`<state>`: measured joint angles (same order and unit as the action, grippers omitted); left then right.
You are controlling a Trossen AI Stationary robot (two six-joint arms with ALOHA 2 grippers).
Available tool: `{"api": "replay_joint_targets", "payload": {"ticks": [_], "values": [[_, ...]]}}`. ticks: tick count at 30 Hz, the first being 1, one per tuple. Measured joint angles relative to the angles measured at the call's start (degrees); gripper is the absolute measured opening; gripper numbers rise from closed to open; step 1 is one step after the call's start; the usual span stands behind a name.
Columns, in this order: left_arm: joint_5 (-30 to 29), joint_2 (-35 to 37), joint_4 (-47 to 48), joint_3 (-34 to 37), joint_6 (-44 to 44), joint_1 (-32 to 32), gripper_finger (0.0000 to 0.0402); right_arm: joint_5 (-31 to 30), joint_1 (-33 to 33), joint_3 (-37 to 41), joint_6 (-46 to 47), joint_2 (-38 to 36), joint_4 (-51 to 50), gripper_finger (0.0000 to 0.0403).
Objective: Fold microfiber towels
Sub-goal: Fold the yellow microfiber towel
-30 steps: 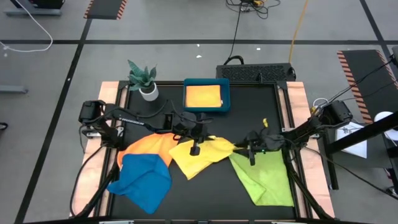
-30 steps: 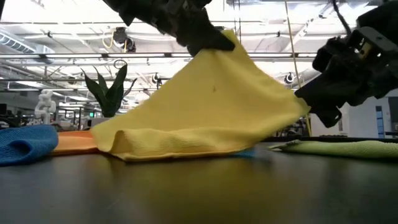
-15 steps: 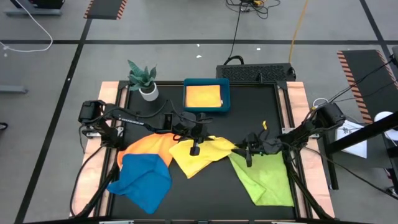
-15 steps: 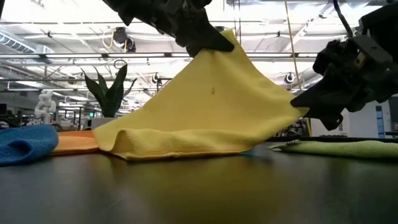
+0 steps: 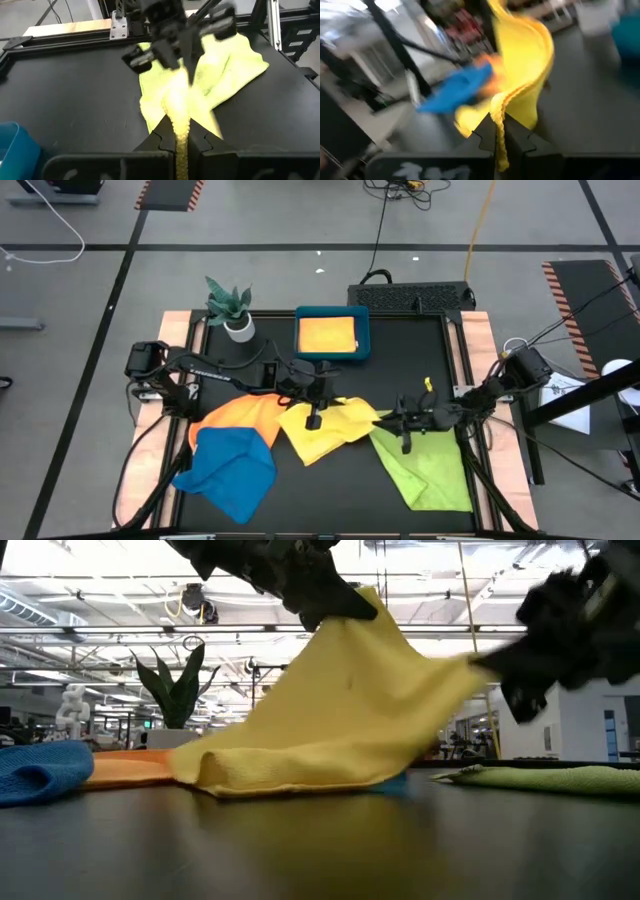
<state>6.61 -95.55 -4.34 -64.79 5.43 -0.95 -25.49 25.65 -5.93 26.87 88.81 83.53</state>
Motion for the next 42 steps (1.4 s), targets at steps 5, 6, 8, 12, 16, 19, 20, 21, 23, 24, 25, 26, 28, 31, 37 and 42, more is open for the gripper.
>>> {"api": "replay_joint_targets", "payload": {"ticks": [5,6,8,12,16,19,20,21,23,24,25,26,28,31,37,42], "values": [[-6.8,4.4,0.1,0.0,-1.9,-2.0,0.0006,3.3,0.8,-1.2,-6.6,-4.5,4.3,0.0002],[-8.6,5.5,-0.1,0.0,-2.2,-2.7,0.0006,4.1,0.7,-1.8,-6.7,-5.9,4.2,0.0002],[-11.7,7.8,-0.2,0.0,-2.1,-4.3,0.0004,7.2,0.7,-2.9,-7.7,-8.4,3.3,0.0001],[-16.8,11.3,0.7,0.0,-2.2,-8.5,0.0005,14.6,0.7,-6.4,-9.8,-13.5,1.6,0.0001],[-24.3,13.4,2.4,0.0,-3.1,-14.2,0.0003,16.4,0.8,-11.9,-11.7,-17.5,-12.8,0.0001],[-31.8,14.0,3.1,0.0,-4.1,-18.9,0.0004,16.5,0.8,-18.4,-12.5,-19.3,-26.9,0.0001],[-34.1,14.0,2.9,0.0,-4.2,-20.5,0.0003,16.5,0.8,-20.6,-12.8,-19.6,-31.6,0.0001],[-36.4,14.0,2.9,0.0,-4.6,-22.0,0.0003,16.5,0.9,-23.0,-13.1,-19.8,-36.3,0.0001],[-40.4,13.9,2.2,0.0,-5.2,-25.1,0.0004,16.4,1.3,-27.5,-14.0,-20.2,-43.4,0.0001],[-42.3,13.9,1.8,0.0,-5.8,-26.6,0.0004,16.4,1.7,-29.5,-14.6,-20.3,-45.9,0.0001],[-43.5,14.0,1.6,0.0,-6.3,-28.0,0.0003,16.4,2.3,-31.3,-15.2,-20.4,-47.8,0.0],[-44.7,14.0,1.4,0.0,-6.8,-29.4,0.0003,16.4,2.9,-32.8,-15.8,-20.4,-49.3,0.0],[-46.5,13.9,1.1,0.0,-8.2,-32.0,0.0003,16.4,4.4,-35.1,-16.8,-20.4,-51.1,0.0],[-48.8,13.9,0.6,0.0,-11.1,-35.8,0.0003,16.2,6.8,-36.9,-16.8,-20.4,-51.7,0.0],[-49.7,9.8,-3.6,-0.1,-18.3,-41.2,0.0003,8.0,13.3,-37.6,-10.9,-19.0,-51.7,0.0],[-43.7,5.8,-9.4,-0.1,-19.8,-42.1,0.0005,7.3,16.3,-37.6,-8.0,-17.7,-46.8,0.0]]}}
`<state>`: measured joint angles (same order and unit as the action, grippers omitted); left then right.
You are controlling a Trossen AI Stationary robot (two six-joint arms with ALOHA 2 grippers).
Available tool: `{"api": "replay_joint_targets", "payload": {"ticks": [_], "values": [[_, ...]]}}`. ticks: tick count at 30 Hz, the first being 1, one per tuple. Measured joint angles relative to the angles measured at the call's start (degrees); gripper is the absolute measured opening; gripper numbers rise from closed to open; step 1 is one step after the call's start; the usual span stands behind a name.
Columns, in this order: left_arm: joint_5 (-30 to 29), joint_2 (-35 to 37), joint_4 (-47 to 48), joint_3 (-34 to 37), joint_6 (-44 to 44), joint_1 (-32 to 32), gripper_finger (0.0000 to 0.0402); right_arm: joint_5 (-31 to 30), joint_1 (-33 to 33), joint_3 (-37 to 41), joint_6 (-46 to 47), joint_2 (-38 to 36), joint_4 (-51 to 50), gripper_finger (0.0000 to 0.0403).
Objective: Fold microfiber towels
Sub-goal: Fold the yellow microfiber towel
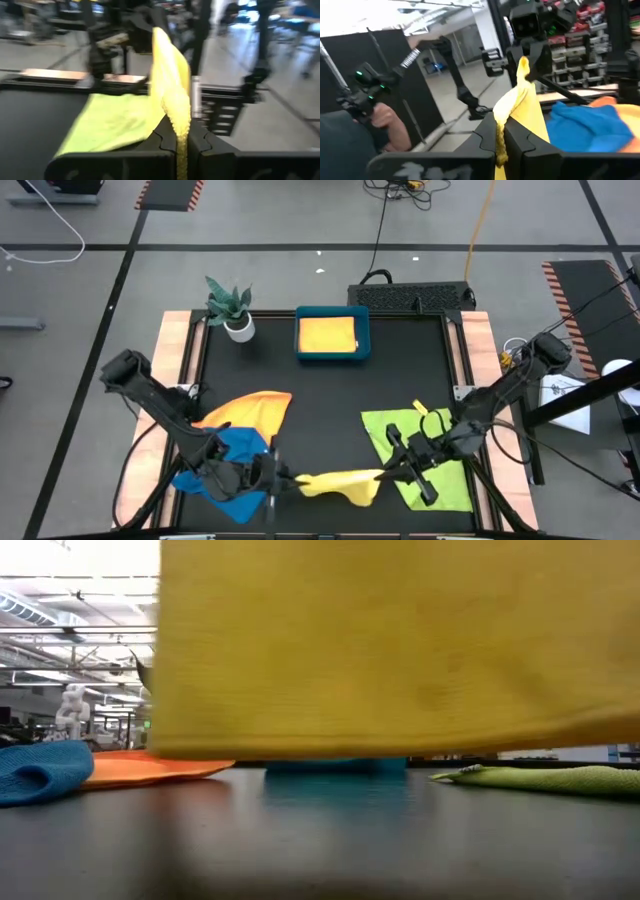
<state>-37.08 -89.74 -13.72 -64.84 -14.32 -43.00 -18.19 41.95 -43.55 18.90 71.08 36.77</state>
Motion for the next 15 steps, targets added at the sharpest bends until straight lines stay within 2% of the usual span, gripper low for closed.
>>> {"api": "replay_joint_targets", "payload": {"ticks": [2,6,9,13,15], "values": [[1.7,-0.3,-0.6,0.0,-0.4,0.0,0.0006,0.0,0.5,0.0,1.0,0.1,0.5,0.0],[-0.2,-0.3,2.2,0.0,-1.4,0.4,0.0003,-3.0,0.3,0.0,4.0,0.0,-2.0,0.0],[-1.5,0.6,8.6,0.0,-4.9,2.0,0.0007,-4.6,-1.9,0.0,7.3,-0.9,-7.5,0.0],[-1.6,0.8,19.6,1.1,-12.4,7.2,0.0003,-9.4,-5.6,0.0,11.1,-1.5,-16.9,0.0],[-1.2,1.1,21.2,3.4,-14.3,10.4,0.0006,-10.7,-8.2,0.0,13.6,-1.5,-23.1,0.0]]}}
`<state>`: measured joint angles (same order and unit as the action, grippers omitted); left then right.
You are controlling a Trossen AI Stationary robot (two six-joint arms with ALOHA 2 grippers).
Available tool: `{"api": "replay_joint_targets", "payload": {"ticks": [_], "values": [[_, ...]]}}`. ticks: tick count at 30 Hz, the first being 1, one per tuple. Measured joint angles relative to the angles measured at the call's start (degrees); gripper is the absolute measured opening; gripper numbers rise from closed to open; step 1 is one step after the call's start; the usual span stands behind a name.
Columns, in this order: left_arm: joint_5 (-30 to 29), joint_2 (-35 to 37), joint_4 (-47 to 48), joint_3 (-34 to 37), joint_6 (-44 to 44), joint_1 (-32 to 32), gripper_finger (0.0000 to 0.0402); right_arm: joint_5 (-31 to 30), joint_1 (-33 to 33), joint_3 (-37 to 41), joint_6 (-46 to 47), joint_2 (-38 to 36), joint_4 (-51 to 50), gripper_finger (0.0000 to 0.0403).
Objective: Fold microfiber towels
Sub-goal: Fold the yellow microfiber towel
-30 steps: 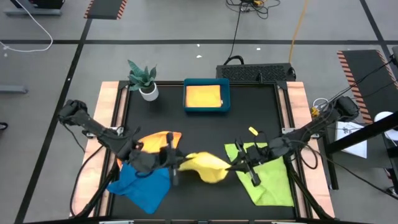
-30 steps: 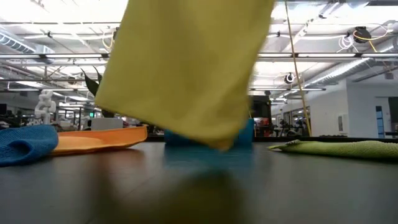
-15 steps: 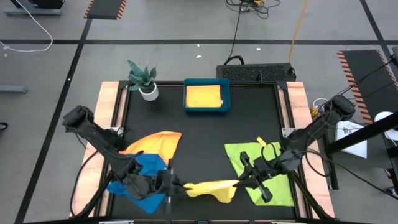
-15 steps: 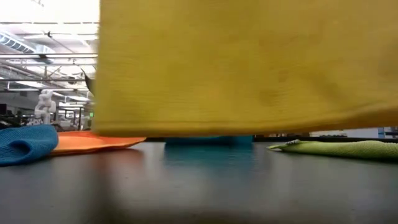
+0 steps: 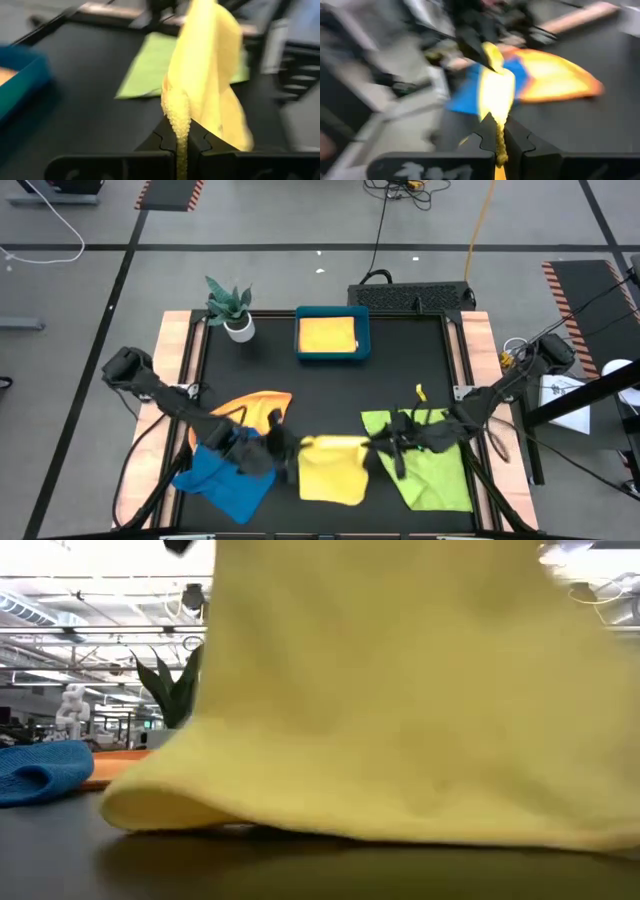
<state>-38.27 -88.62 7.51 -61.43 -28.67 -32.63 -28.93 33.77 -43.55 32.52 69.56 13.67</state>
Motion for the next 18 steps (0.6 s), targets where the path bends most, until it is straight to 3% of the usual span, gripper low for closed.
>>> {"api": "replay_joint_targets", "payload": {"ticks": [4,8,14,18], "values": [[4.2,1.8,-2.1,7.5,-1.8,7.3,0.0004,-2.3,-6.0,1.6,4.3,0.0,-9.1,0.0],[7.2,3.6,-12.8,17.4,0.8,15.0,0.0007,-0.9,-12.2,7.0,5.2,0.1,-8.9,0.0],[19.6,2.5,-34.4,28.8,12.1,25.1,0.0003,7.0,-21.5,17.4,1.6,0.7,5.7,0.0],[22.7,2.4,-39.2,31.5,17.2,28.2,0.0009,13.1,-25.2,23.0,-1.5,0.7,18.4,0.0]]}}
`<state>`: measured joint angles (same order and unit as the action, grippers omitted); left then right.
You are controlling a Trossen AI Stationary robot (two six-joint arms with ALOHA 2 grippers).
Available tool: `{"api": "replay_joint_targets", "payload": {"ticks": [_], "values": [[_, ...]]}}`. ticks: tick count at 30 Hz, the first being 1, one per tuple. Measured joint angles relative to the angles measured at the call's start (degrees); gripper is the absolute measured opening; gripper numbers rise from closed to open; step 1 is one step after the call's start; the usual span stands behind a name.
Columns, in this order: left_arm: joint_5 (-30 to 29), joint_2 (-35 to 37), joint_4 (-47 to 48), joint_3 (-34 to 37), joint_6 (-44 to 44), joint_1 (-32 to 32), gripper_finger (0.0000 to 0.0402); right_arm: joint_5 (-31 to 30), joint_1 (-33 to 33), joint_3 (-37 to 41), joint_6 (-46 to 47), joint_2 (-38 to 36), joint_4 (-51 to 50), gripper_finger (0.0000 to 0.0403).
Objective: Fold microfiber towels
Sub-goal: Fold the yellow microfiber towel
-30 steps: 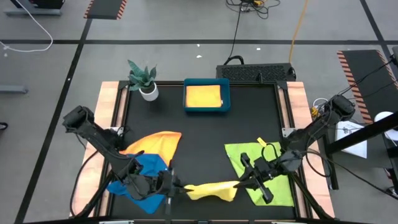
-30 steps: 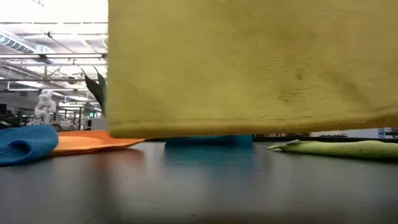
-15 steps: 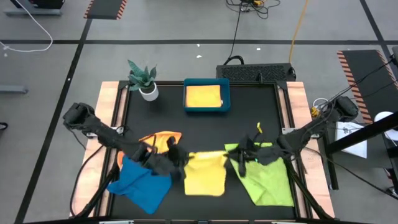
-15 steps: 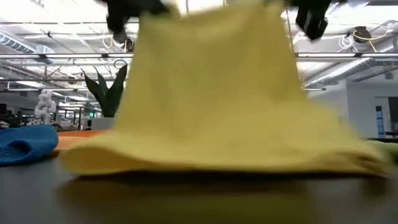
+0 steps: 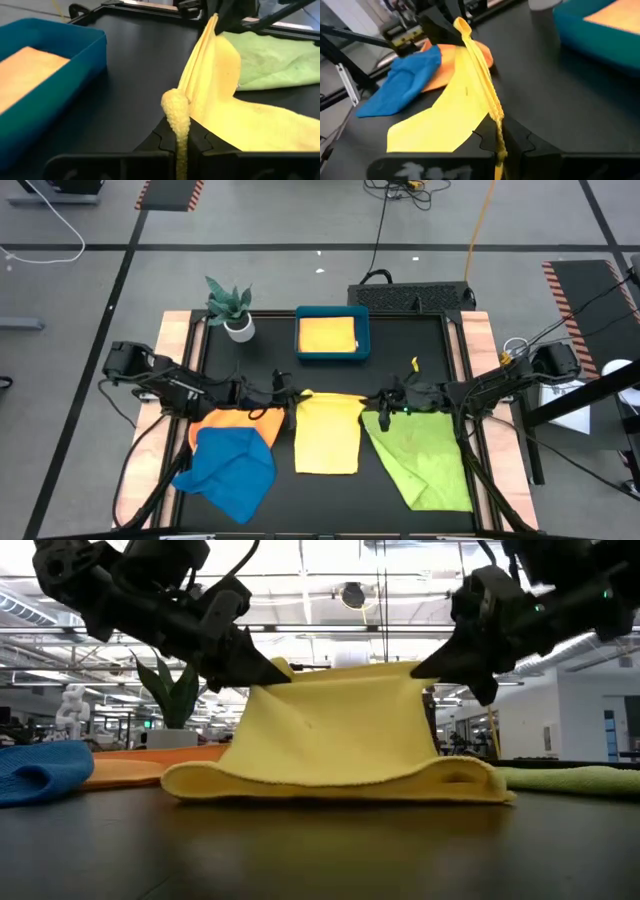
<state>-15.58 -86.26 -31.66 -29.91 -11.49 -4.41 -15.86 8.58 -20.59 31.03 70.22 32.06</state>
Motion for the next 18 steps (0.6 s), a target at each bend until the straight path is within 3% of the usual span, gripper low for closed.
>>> {"api": "replay_joint_targets", "payload": {"ticks": [5,10,18], "values": [[3.5,0.0,0.0,0.5,2.4,-1.1,0.0004,5.5,1.1,1.6,-2.6,0.0,6.7,0.0],[2.0,0.0,-0.1,0.6,6.4,-6.4,0.0004,3.7,4.8,1.7,-4.3,1.6,7.6,0.0],[-1.7,0.0,0.5,0.8,6.9,-13.2,0.0004,3.7,11.0,0.3,-4.8,13.1,18.5,0.0]]}}
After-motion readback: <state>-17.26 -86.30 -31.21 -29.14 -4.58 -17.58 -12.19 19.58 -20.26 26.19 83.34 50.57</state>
